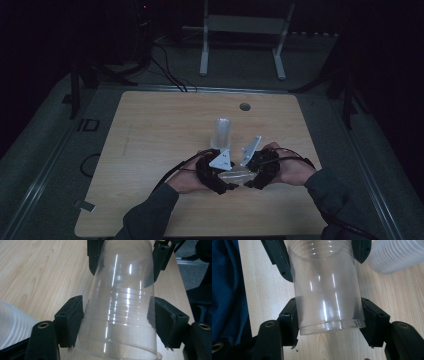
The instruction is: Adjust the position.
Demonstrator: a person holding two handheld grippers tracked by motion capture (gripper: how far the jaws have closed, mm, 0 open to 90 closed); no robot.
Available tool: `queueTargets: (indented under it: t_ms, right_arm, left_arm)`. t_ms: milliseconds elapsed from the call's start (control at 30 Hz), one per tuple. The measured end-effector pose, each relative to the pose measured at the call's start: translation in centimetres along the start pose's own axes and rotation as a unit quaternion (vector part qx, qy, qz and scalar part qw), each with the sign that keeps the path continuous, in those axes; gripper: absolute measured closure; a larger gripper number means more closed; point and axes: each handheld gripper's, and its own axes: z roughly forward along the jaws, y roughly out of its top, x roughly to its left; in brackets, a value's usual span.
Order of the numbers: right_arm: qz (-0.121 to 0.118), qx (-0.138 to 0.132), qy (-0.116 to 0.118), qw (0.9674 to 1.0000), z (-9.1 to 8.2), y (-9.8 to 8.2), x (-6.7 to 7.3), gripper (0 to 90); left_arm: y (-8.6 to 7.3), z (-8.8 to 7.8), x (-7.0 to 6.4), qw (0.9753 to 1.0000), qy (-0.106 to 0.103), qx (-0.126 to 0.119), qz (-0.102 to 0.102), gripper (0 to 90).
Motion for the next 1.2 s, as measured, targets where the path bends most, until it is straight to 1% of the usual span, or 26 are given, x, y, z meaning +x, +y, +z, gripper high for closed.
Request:
queueTargets:
  t_ms: [133,300,533,600,633,733,900,1033,1200]
  right_arm:
    - [0.002,-0.002,-0.003,1.0,0.1,-0.2,0.1,41.1]
    - [0.008,-0.013,-0.007,0.9999,0.1,-0.5,0.0,41.2]
    - [0.016,-0.017,-0.009,0.9997,0.0,-0.9,0.0,41.3]
    - [0.018,-0.018,-0.01,0.9996,0.0,-1.0,0.0,41.3]
    - [0.017,-0.019,-0.01,0.9996,0.1,-1.1,0.0,41.3]
    - [0.024,-0.022,-0.013,0.9994,0.1,-1.3,-0.1,41.3]
    - [0.043,-0.021,-0.021,0.9986,0.4,-1.8,-0.5,41.3]
    - [0.053,-0.02,-0.028,0.998,0.4,-2.2,-0.8,41.3]
    - [0.068,-0.021,-0.033,0.9969,0.5,-2.6,-0.9,41.3]
  left_arm:
    - [0.1,-0.1,0.0,0.9999,0.002,-0.005,-0.009,22.7]
    - [0.2,-0.4,0.2,0.9997,0.003,-0.018,-0.016,20.8]
    - [0.2,-1.0,0.4,0.9988,0.016,-0.037,-0.029,18.3]
    - [0.3,-1.2,0.4,0.9983,0.028,-0.042,-0.031,17.2]
    - [0.3,-1.3,0.4,0.998,0.033,-0.044,-0.033,17.1]
    - [0.4,-1.5,0.5,0.9975,0.037,-0.05,-0.034,17.1]
    - [0.4,-1.9,0.8,0.9963,0.044,-0.062,-0.04,17.5]
    - [0.4,-2.2,1.0,0.9952,0.052,-0.07,-0.044,17.9]
    - [0.4,-2.7,1.2,0.9931,0.063,-0.085,-0.051,21.0]
